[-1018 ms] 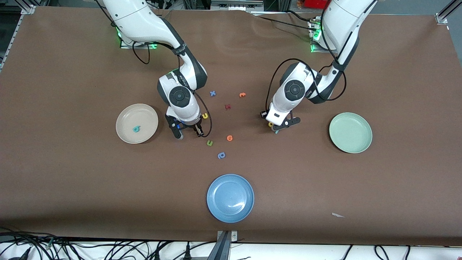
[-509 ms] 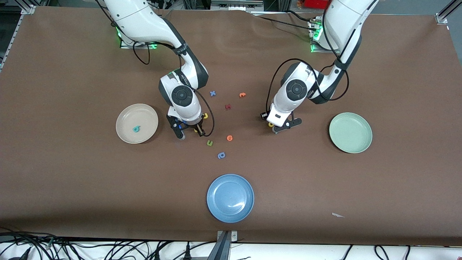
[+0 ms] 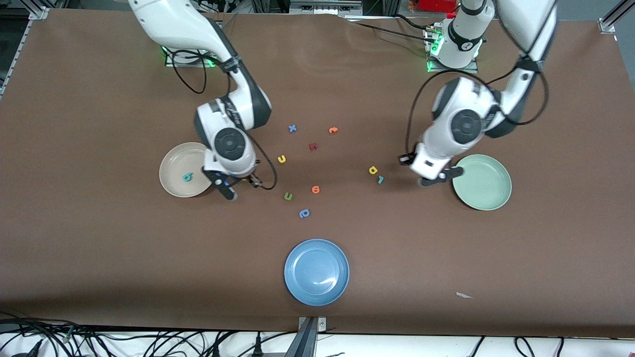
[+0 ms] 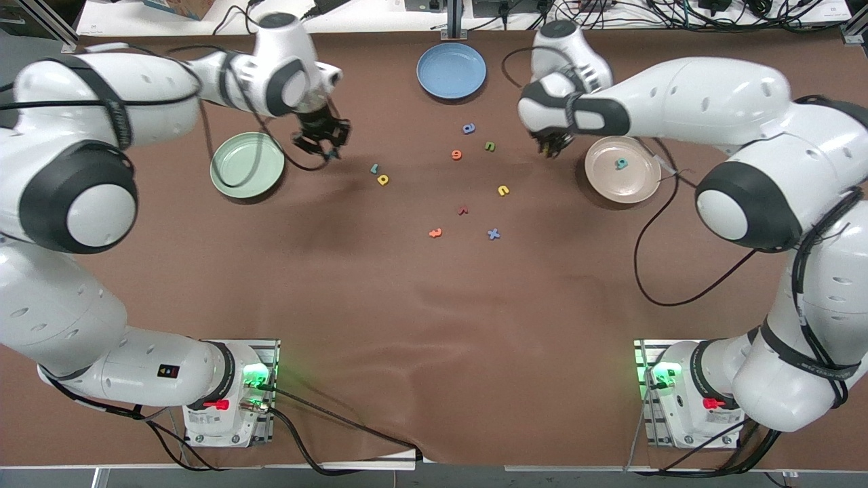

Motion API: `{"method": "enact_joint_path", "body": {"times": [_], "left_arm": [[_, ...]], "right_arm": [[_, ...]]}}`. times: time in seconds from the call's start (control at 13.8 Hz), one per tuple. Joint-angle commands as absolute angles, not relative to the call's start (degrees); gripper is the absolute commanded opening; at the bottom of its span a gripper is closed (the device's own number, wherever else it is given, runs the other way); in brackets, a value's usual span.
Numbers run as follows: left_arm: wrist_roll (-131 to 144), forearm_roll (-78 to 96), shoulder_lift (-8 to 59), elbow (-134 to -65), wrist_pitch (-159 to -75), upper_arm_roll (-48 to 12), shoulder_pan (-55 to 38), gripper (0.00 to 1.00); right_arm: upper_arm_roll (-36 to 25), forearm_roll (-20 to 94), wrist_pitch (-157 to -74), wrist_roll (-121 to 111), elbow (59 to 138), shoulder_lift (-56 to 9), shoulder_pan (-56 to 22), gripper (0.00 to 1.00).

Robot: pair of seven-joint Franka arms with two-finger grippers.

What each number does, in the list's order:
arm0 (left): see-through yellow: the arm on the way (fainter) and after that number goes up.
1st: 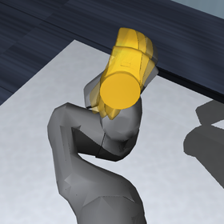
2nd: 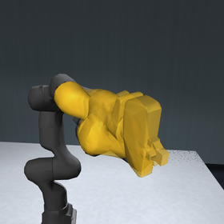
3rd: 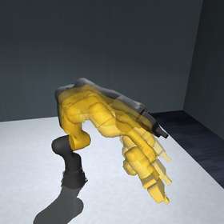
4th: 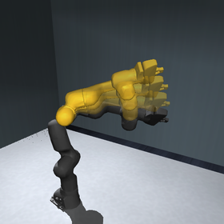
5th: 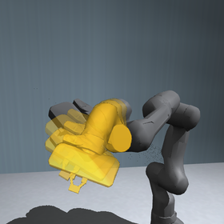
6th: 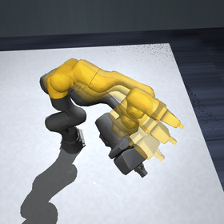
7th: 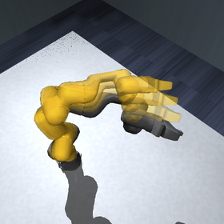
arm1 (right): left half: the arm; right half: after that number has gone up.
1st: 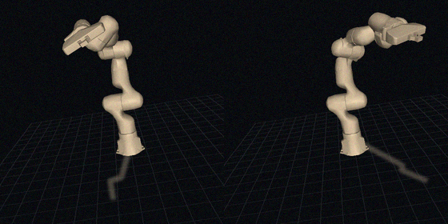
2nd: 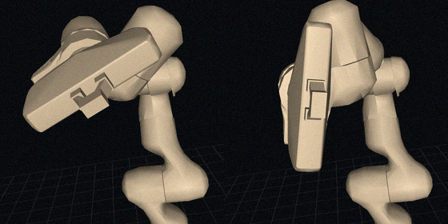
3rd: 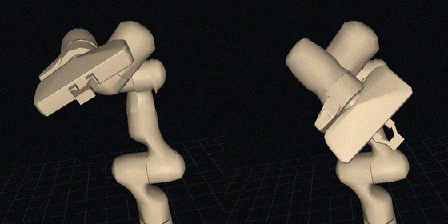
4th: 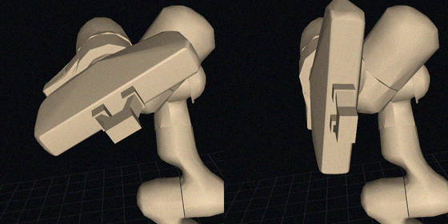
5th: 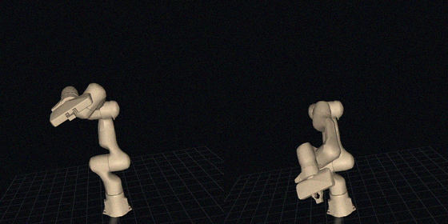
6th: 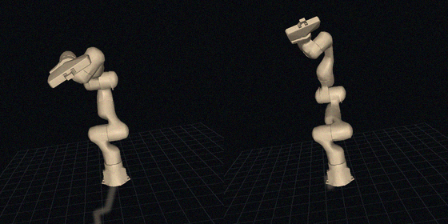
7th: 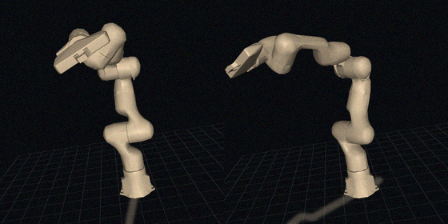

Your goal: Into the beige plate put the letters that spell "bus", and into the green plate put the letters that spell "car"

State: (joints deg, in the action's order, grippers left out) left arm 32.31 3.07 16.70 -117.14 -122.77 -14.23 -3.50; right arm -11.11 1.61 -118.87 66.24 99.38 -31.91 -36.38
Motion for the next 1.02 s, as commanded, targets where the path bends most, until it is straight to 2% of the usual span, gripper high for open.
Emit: {"method": "enact_joint_path", "body": {"times": [0.0,0.07,0.22,0.36,0.44,0.58,0.65,0.8,0.87,0.95], "left_arm": [[20.3,1.8,15.6,-118.3,-120.7,-14.6,4.7,0.0],[16.4,1.8,15.8,-118.3,-120.7,-14.5,7.4,0.0],[11.0,0.4,17.1,-118.2,-120.7,-14.3,11.8,0.01],[9.7,-7.8,20.9,-116.6,-121.2,-14.4,14.8,0.0],[9.7,-11.0,23.6,-114.6,-121.3,-14.4,16.0,0.0],[9.7,-12.3,27.8,-111.7,-121.5,-14.4,17.2,0.01],[9.7,-12.3,29.0,-111.2,-122.2,-14.4,17.3,0.02],[9.7,-12.3,30.2,-111.2,-123.5,-14.4,17.4,0.05],[9.7,-12.3,30.3,-111.2,-123.5,-14.4,17.4,0.12],[9.8,-12.2,30.2,-111.2,-123.4,-14.4,17.5,0.46]], "right_arm": [[-14.4,3.8,-117.1,52.9,105.2,-27.3,-34.5,0.13],[-16.0,3.8,-117.0,47.8,106.9,-25.7,-34.3,0.18],[-19.8,4.0,-117.3,39.8,110.0,-23.9,-34.2,0.18],[-21.1,5.3,-120.9,36.6,115.1,-23.6,-34.2,0.19],[-21.0,5.5,-124.5,36.1,117.7,-23.6,-34.3,0.41],[-21.2,5.6,-125.0,32.6,118.2,-23.7,-34.2,0.94],[-21.4,5.6,-124.6,32.5,118.0,-23.6,-34.2,0.99],[-20.9,6.0,-121.8,33.4,115.9,-23.1,-34.5,0.99],[-20.7,6.1,-119.7,34.4,114.1,-23.0,-34.6,0.99],[-19.1,6.2,-117.8,36.7,112.2,-23.1,-34.7,0.99]]}}
